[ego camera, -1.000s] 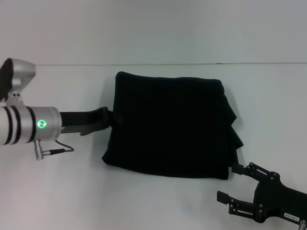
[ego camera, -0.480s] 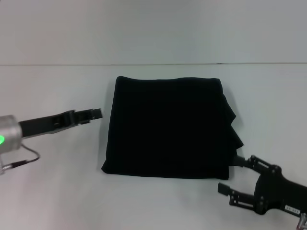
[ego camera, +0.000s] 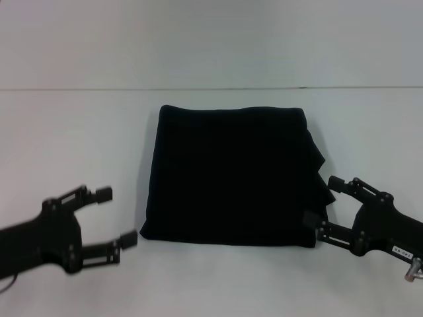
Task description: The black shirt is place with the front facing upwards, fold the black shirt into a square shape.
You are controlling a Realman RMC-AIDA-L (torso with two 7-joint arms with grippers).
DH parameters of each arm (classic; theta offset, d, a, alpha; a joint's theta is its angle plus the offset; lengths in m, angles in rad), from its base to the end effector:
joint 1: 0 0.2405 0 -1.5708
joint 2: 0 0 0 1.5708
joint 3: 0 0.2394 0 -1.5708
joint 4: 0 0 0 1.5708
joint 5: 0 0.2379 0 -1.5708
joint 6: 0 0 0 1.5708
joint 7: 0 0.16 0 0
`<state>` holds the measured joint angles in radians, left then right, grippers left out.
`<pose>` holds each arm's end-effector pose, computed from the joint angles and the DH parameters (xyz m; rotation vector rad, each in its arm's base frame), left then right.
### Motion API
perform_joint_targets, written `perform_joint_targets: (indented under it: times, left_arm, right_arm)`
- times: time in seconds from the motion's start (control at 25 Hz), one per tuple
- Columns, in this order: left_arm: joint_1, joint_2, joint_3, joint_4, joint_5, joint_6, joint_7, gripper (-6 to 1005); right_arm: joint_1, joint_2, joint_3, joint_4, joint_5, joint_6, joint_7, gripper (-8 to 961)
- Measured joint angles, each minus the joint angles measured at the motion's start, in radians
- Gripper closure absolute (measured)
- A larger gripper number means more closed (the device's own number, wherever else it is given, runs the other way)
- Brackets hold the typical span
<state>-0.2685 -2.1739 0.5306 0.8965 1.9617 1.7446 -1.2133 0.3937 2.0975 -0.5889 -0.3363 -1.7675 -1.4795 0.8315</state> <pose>-0.3007 0.2796 0.0330 -2.5400 -0.4946 -0.7784 0.3088 0.3014 -0.0411 -2.4057 0.4859 0.8569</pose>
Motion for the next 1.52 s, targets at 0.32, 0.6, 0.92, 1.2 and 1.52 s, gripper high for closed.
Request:
perform_joint_targets:
  times: [0.32, 0.6, 0.92, 1.2, 1.52]
  left_arm:
    - [0.023, 0.003, -0.056, -0.124, 0.083, -0.096, 0.019, 47]
    - [0.008, 0.007, -0.063, -0.147, 0.125, -0.155, 0.021, 49]
    - [0.003, 0.006, -0.059, -0.149, 0.132, -0.153, 0.022, 51]
    - [-0.003, 0.006, -0.058, -0.155, 0.132, -0.152, 0.022, 52]
    - [-0.006, 0.006, -0.059, -0.163, 0.126, -0.146, 0.023, 52]
  right_arm:
    - [-0.040, -0.003, -0.009, 0.036, -0.015, 0.047, -0.051, 36]
    - [-0.061, -0.003, -0.010, 0.049, -0.015, 0.061, -0.079, 37]
    - [-0.064, -0.004, -0.013, 0.052, -0.015, 0.061, -0.080, 37]
    - [-0.067, -0.003, -0.014, 0.058, -0.015, 0.070, -0.080, 36]
    - [-0.074, -0.003, -0.014, 0.063, -0.015, 0.068, -0.080, 36]
